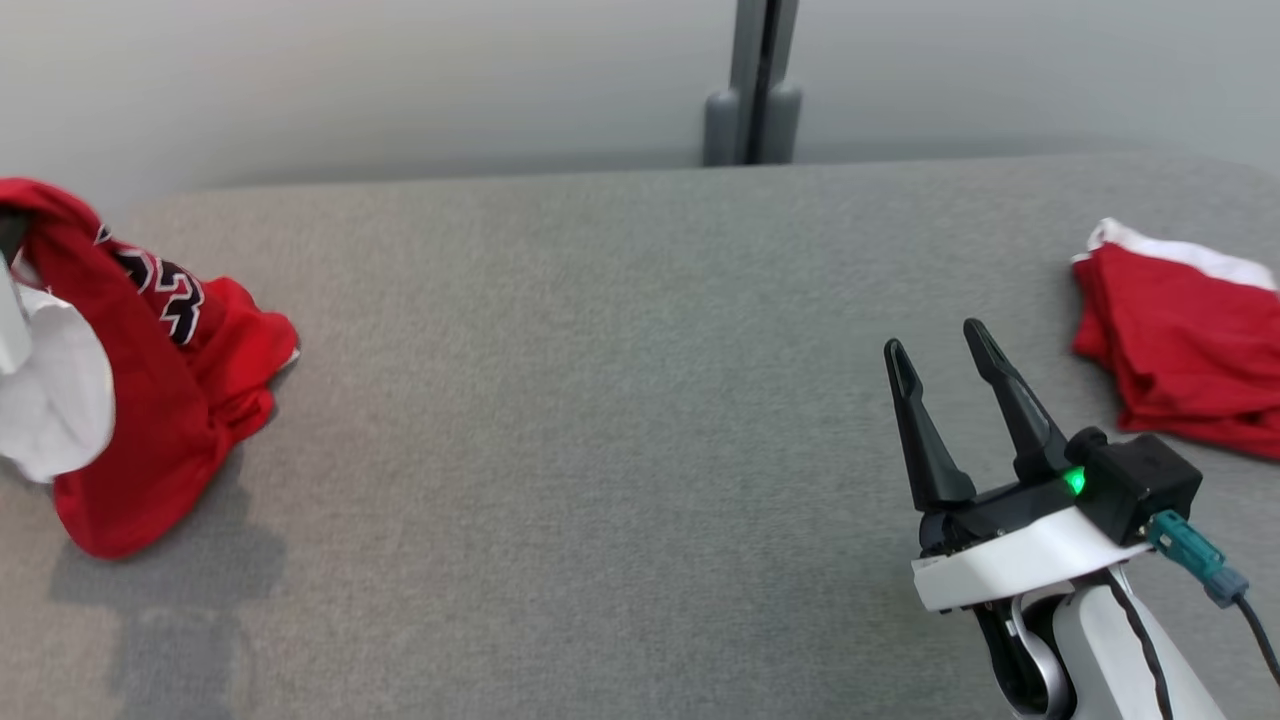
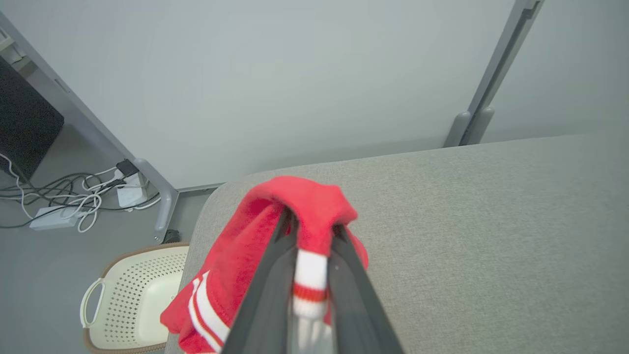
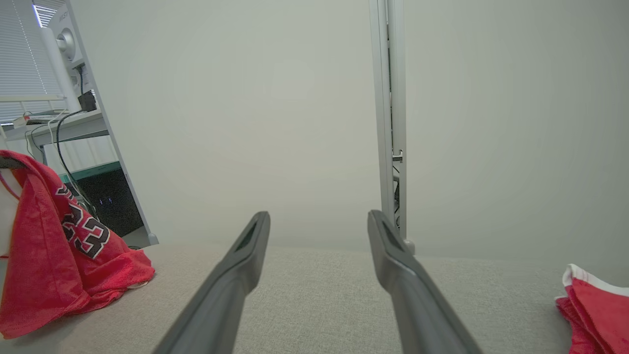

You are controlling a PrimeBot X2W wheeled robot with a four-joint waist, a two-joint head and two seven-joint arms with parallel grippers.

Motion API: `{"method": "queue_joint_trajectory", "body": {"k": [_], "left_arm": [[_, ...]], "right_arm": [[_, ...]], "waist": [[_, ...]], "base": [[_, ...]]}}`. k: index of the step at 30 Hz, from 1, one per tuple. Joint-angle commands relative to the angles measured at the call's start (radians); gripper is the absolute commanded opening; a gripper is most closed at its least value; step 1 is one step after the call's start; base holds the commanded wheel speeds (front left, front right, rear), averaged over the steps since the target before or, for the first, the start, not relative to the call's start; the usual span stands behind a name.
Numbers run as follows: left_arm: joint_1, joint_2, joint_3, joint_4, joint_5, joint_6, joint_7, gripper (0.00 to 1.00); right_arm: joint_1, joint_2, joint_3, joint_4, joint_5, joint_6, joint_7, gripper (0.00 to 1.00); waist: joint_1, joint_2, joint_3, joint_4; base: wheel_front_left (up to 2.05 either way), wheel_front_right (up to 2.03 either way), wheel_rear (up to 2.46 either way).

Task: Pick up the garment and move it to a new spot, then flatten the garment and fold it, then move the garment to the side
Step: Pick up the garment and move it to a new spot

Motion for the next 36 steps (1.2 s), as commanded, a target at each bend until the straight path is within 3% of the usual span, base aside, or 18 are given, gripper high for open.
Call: {"method": "queue_joint_trajectory", "body": {"k": [1,11,17,23,30,36], "left_arm": [[-0.016,0.000,-0.016,-0.030,0.000,-0.001,-0.002,0.00],[-0.085,-0.006,-0.093,-0.286,0.010,0.001,0.004,0.00],[-0.113,-0.073,-0.095,-0.424,0.010,0.028,-0.030,0.00],[0.003,-0.118,-0.134,-0.497,-0.026,0.048,-0.033,0.00],[0.256,-0.198,-0.200,-0.457,-0.033,0.088,-0.167,0.00],[0.340,-0.251,-0.226,-0.331,0.025,0.113,-0.319,0.00]], "right_arm": [[0.017,-0.002,-0.005,0.005,0.006,0.000,-0.005,1.00],[0.044,0.005,-0.034,-0.007,0.011,0.000,-0.005,1.00],[0.055,0.002,-0.069,-0.018,0.002,0.000,-0.005,1.00],[0.066,-0.004,-0.094,-0.017,-0.002,0.000,-0.005,1.00],[0.058,0.001,-0.081,0.006,0.006,0.000,-0.005,1.00],[0.045,-0.005,-0.073,0.021,0.006,0.000,-0.005,1.00]], "waist": [[0.0000,0.0000,-0.054,-0.043],[0.0000,0.0000,-0.120,-0.139],[0.0000,0.0000,-0.117,-0.172],[0.0000,0.0000,-0.098,-0.179],[0.0000,0.0000,-0.072,-0.175],[0.0000,0.0000,-0.066,-0.167]], "base": [[0.00,0.00,0.00],[0.00,0.00,0.00],[0.00,0.00,0.00],[0.00,0.00,0.00],[0.00,0.00,0.00],[0.00,0.00,0.00]]}}
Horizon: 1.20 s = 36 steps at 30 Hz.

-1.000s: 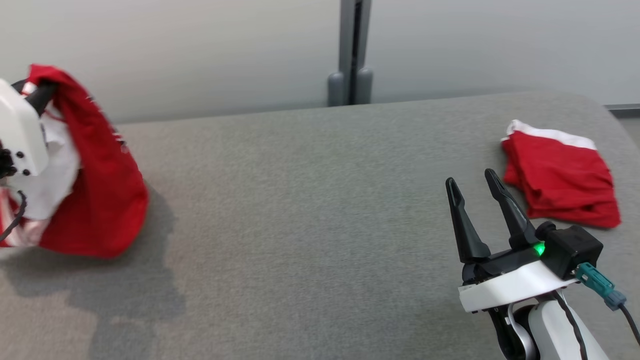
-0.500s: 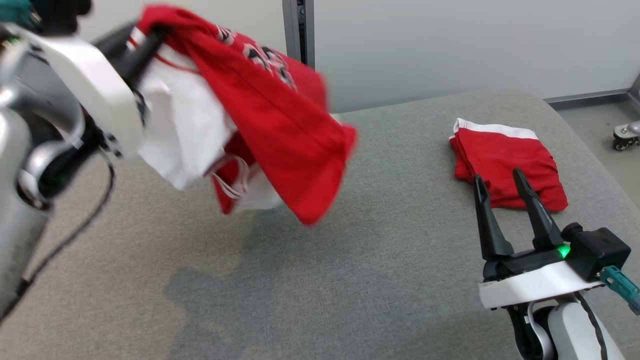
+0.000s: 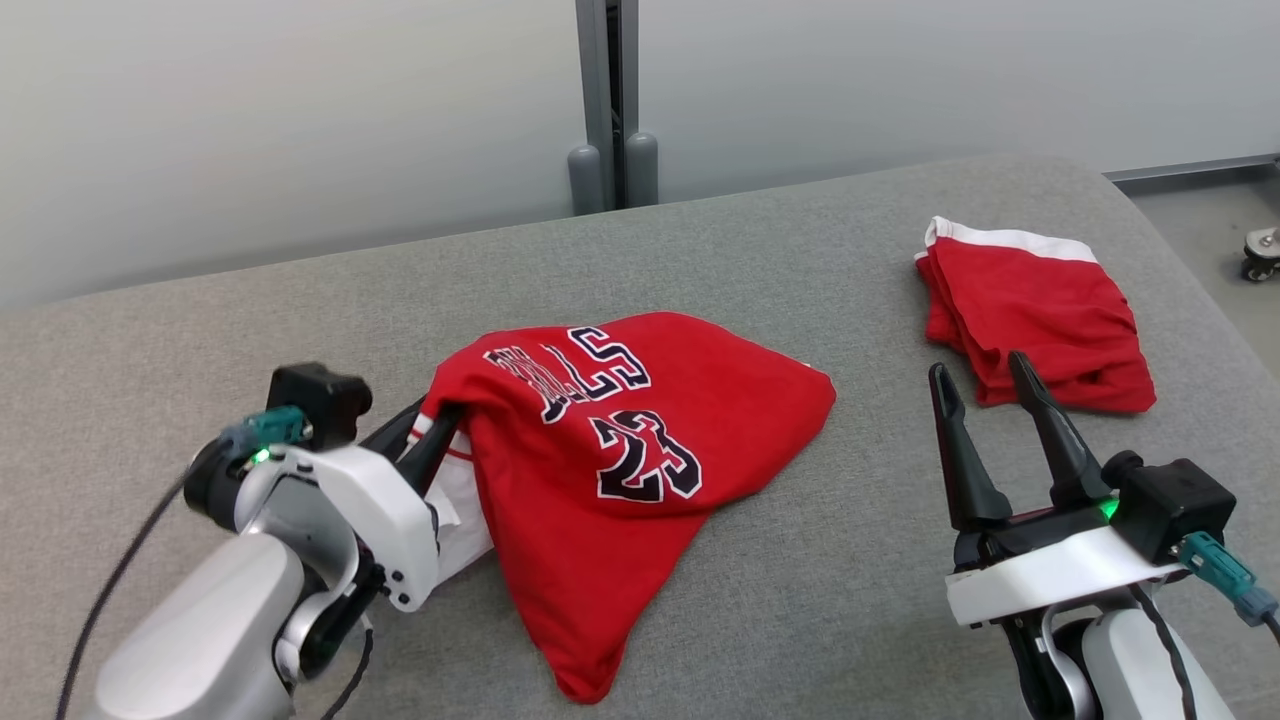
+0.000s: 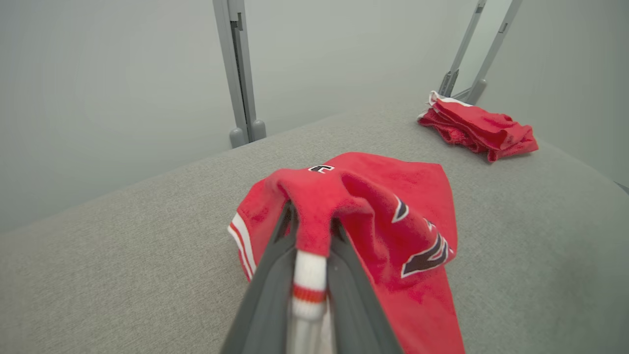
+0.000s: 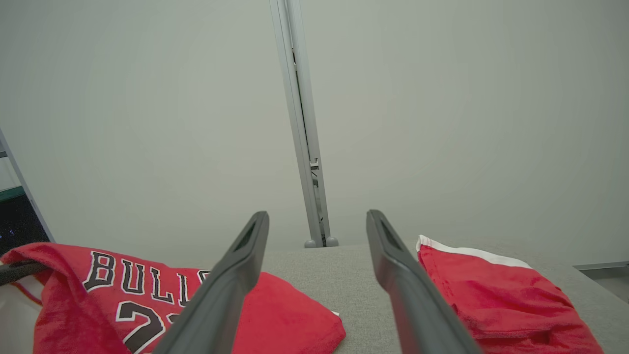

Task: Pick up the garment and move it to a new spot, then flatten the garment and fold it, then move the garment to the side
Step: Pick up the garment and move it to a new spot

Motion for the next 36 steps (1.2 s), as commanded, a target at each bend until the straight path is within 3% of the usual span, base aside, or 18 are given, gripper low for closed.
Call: {"method": "queue_joint_trajectory", "body": {"k": [1,3,4,5,7,8,9,14,21,31,36], "left_arm": [[0.009,-0.003,0.001,0.009,0.008,0.005,-0.011,0.00],[0.029,-0.023,-0.010,0.067,0.018,0.005,-0.051,0.00],[0.033,-0.033,-0.014,0.094,0.021,-0.002,-0.067,0.05],[0.033,-0.040,-0.020,0.119,0.029,-0.007,-0.081,0.23],[0.041,-0.060,-0.030,0.165,0.026,-0.020,-0.102,0.48],[0.044,-0.070,-0.032,0.185,0.022,-0.024,-0.113,0.81],[0.042,-0.076,-0.034,0.201,0.026,-0.027,-0.124,1.00],[0.020,-0.086,-0.029,0.240,0.047,-0.027,-0.196,1.00],[0.033,-0.033,0.017,0.158,0.062,0.010,-0.276,1.00],[0.209,0.057,0.154,-0.115,0.072,0.183,-0.323,1.00],[0.319,0.063,0.231,-0.237,0.125,0.257,-0.329,1.00]], "right_arm": [[-0.007,-0.007,-0.001,0.003,-0.002,0.000,-0.005,1.00],[-0.008,-0.008,0.009,0.012,0.001,0.000,-0.005,1.00],[-0.007,-0.008,0.015,0.016,0.002,0.000,-0.005,1.00],[-0.006,-0.009,0.022,0.022,0.005,0.000,-0.005,1.00],[-0.008,-0.012,0.030,0.032,0.010,0.000,-0.005,1.00],[-0.008,-0.013,0.035,0.037,0.010,0.000,-0.005,1.00],[-0.009,-0.014,0.039,0.042,0.012,0.000,-0.005,1.00],[-0.003,-0.025,0.045,0.051,0.019,0.000,-0.005,1.00],[0.006,-0.039,0.046,0.042,0.019,0.000,-0.005,1.00],[0.032,-0.045,0.033,0.027,0.020,0.000,-0.005,1.00],[0.052,-0.041,0.019,0.015,0.025,0.000,-0.005,1.00]], "waist": [[0.0000,0.0000,-0.001,0.002],[0.0000,0.0000,-0.004,0.007],[0.0000,0.0000,-0.007,0.010],[0.0000,0.0000,-0.010,0.012],[0.0000,0.0000,-0.016,0.016],[0.0000,0.0000,-0.018,0.019],[0.0000,0.0000,-0.019,0.021],[0.0000,0.0000,-0.029,0.037],[0.0000,0.0000,-0.040,0.061],[0.0000,0.0000,-0.047,0.093],[0.0000,0.0000,-0.044,0.105]], "base": [[0.00,0.00,0.00],[0.00,0.00,0.00],[0.00,0.00,0.00],[0.00,0.00,0.00],[0.00,0.00,0.00],[0.00,0.00,0.00],[0.00,0.00,0.00],[0.00,0.00,0.00],[0.00,0.00,0.00],[0.00,0.00,0.00],[0.00,0.00,0.00]]}}
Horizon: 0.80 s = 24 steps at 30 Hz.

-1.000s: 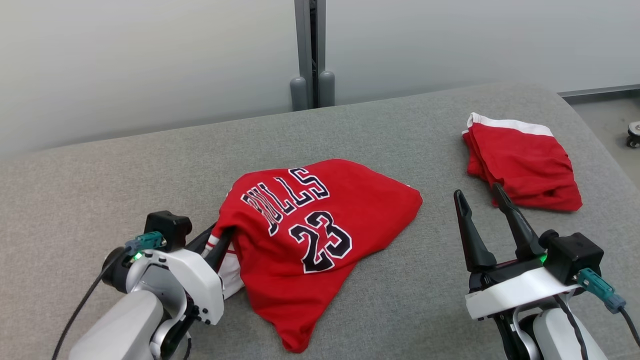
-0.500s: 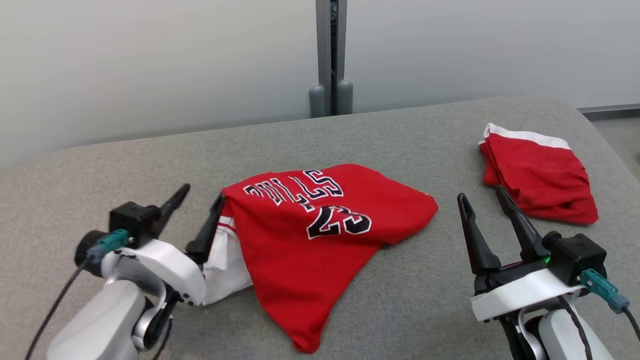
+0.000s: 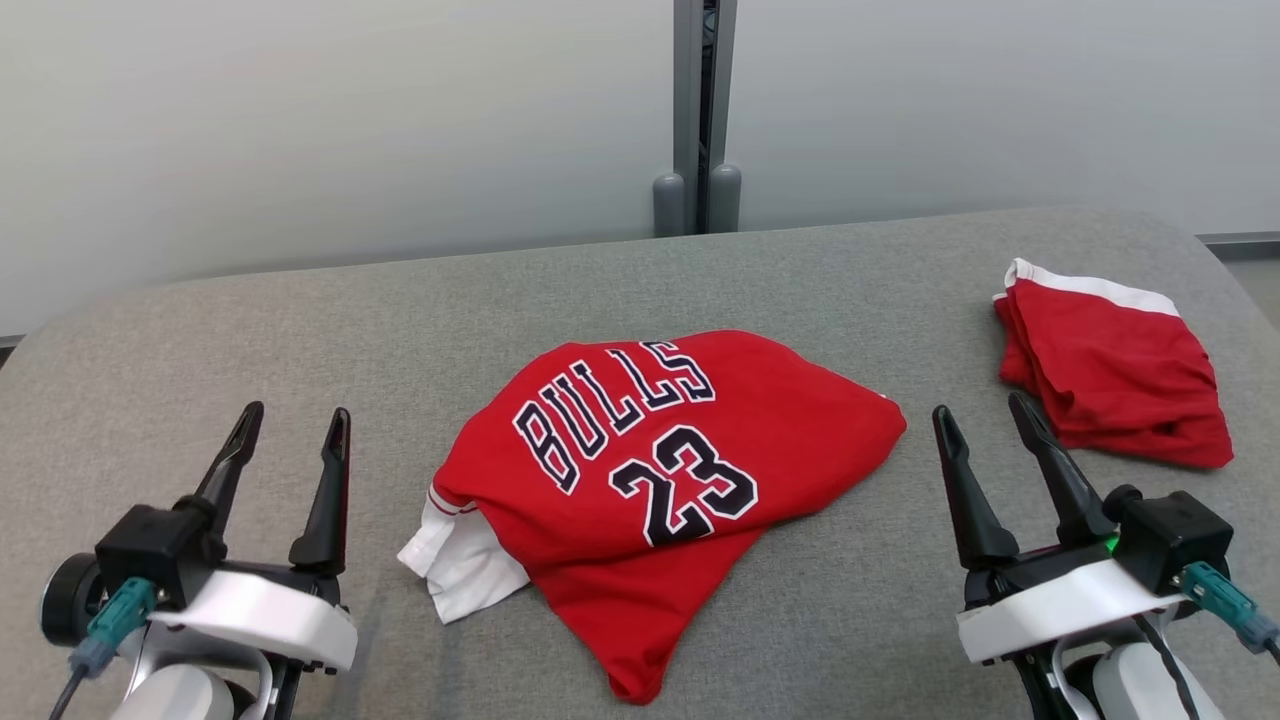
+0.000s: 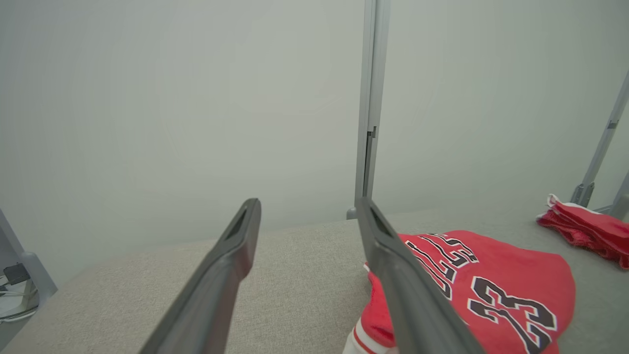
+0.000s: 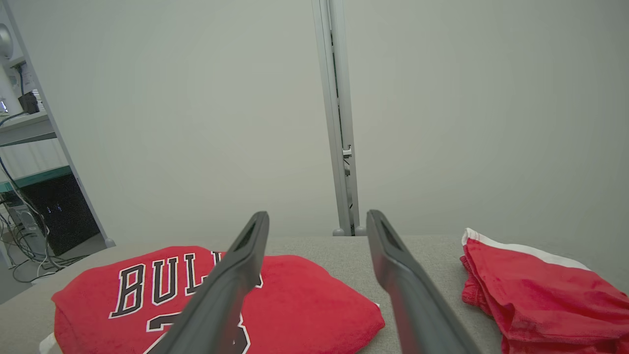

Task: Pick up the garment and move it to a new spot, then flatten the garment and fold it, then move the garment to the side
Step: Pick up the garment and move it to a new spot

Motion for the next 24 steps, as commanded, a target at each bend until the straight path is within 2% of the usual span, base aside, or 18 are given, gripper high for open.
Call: {"method": "queue_joint_trajectory", "body": {"k": [1,6,10,16,20,24], "left_arm": [[0.035,0.000,0.031,-0.039,0.044,0.021,-0.006,1.00],[0.125,-0.059,0.141,-0.138,0.132,0.046,-0.006,1.00],[0.200,-0.111,0.206,-0.171,0.178,0.039,-0.004,1.00],[0.297,-0.194,0.298,-0.169,0.229,-0.001,-0.004,1.00],[0.326,-0.237,0.336,-0.156,0.271,-0.046,-0.004,1.00],[0.329,-0.260,0.361,-0.152,0.300,-0.075,-0.004,1.00]], "right_arm": [[0.015,-0.002,-0.012,-0.010,0.005,0.000,-0.005,1.00],[0.044,0.006,-0.044,-0.032,-0.012,0.000,-0.005,1.00],[0.068,0.017,-0.060,-0.045,-0.023,0.000,-0.005,1.00],[0.085,0.026,-0.073,-0.062,-0.034,0.000,-0.005,1.00],[0.079,0.029,-0.071,-0.065,-0.040,0.000,-0.005,1.00],[0.075,0.029,-0.068,-0.063,-0.041,0.000,-0.005,1.00]], "waist": [[0.0000,-0.0001,0.002,0.006],[0.0000,-0.0001,0.002,0.013],[0.0000,-0.0001,-0.001,0.012],[0.0000,-0.0001,-0.007,0.003],[0.0000,-0.0001,-0.008,-0.001],[0.0000,-0.0001,-0.009,0.001]], "base": [[0.00,0.00,0.00],[0.00,0.00,0.00],[0.00,0.00,0.00],[0.00,0.00,0.00],[0.00,0.00,0.00],[0.00,0.00,0.00]]}}
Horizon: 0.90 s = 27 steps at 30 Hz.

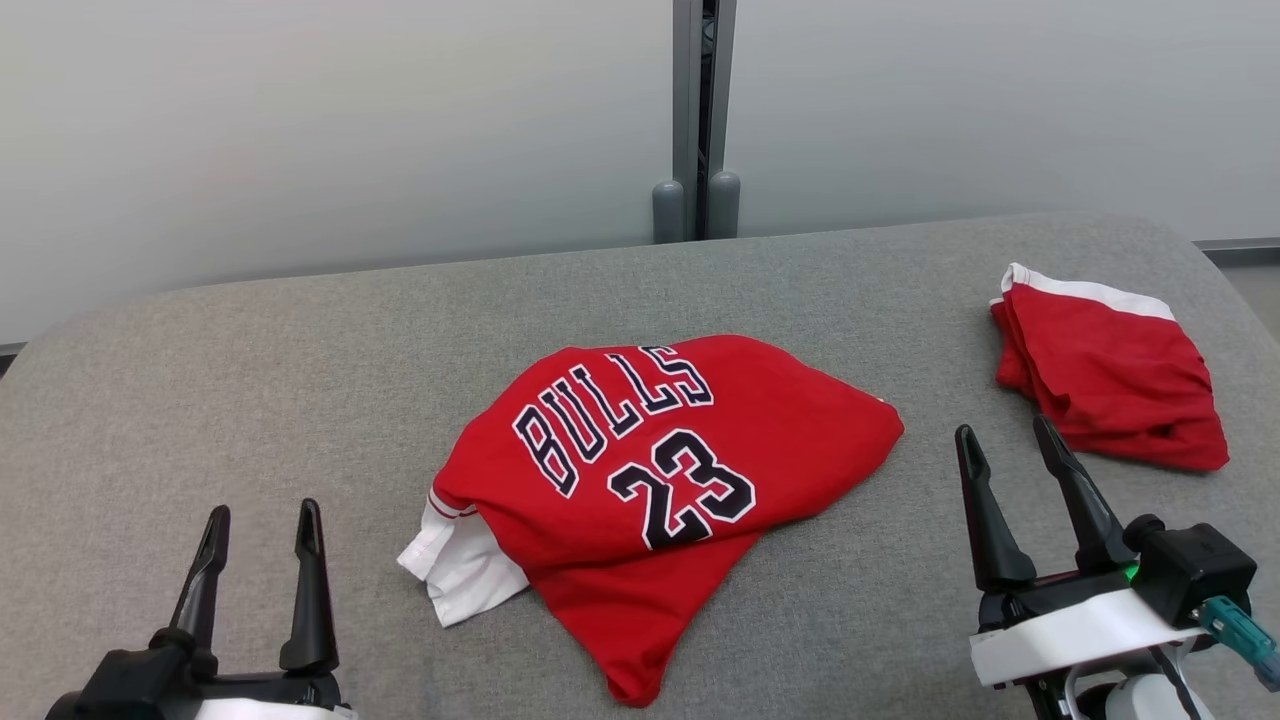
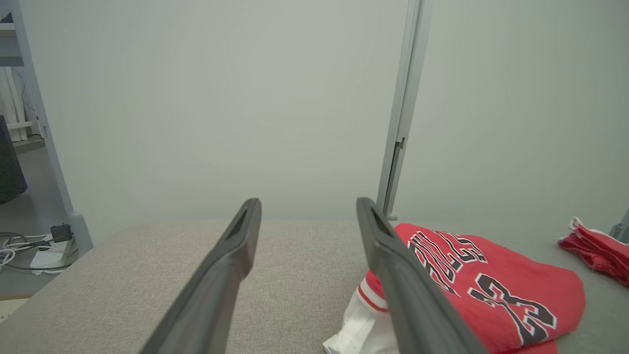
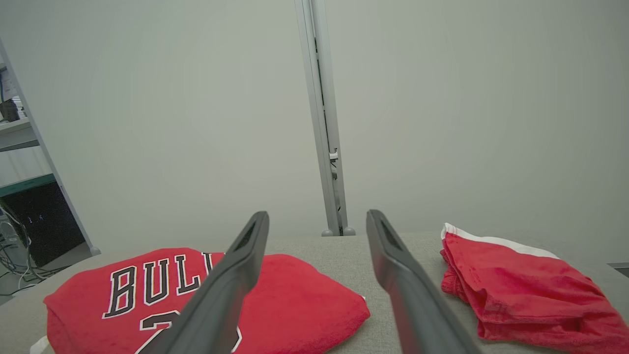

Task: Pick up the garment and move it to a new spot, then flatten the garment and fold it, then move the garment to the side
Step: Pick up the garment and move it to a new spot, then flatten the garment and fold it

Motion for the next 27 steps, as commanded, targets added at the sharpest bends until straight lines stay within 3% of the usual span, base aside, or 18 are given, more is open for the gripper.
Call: {"method": "queue_joint_trajectory", "body": {"k": [1,10,15,22,23,26,27], "left_arm": [[0.001,-0.004,0.009,0.002,0.013,-0.010,0.000,1.00],[-0.011,-0.044,0.041,0.031,0.047,-0.055,0.000,1.00],[-0.014,-0.058,0.051,0.040,0.062,-0.071,0.000,1.00],[-0.016,-0.076,0.049,0.055,0.072,-0.086,0.000,1.00],[-0.019,-0.081,0.046,0.065,0.076,-0.087,0.000,1.00],[-0.018,-0.088,0.040,0.076,0.078,-0.092,0.000,1.00],[-0.018,-0.088,0.040,0.076,0.078,-0.092,0.000,1.00]], "right_arm": [[-0.002,-0.003,0.000,-0.002,-0.004,0.000,-0.005,1.00],[-0.006,-0.005,0.015,0.008,0.006,0.000,-0.005,1.00],[-0.013,-0.014,0.076,0.013,0.023,0.000,-0.005,1.00],[-0.061,-0.041,0.280,0.061,0.068,0.000,0.008,1.00],[-0.084,-0.058,0.369,0.088,0.103,0.000,0.051,1.00],[-0.121,-0.087,0.500,0.128,0.167,0.000,0.157,1.00],[-0.121,-0.087,0.500,0.128,0.167,0.000,0.157,1.00]], "waist": [[0.0000,-0.0001,0.000,0.000],[0.0000,-0.0001,0.002,0.006],[0.0000,-0.0001,0.002,0.012],[0.0000,-0.0001,-0.001,0.050],[0.0000,-0.0001,-0.005,0.070],[0.0000,-0.0001,-0.013,0.108],[0.0000,-0.0001,-0.013,0.108]], "base": [[0.00,0.00,0.00],[0.00,0.00,0.00],[0.00,0.00,0.00],[0.00,0.00,0.00],[0.00,0.00,0.00],[0.00,0.00,0.00],[0.00,0.00,0.00]]}}
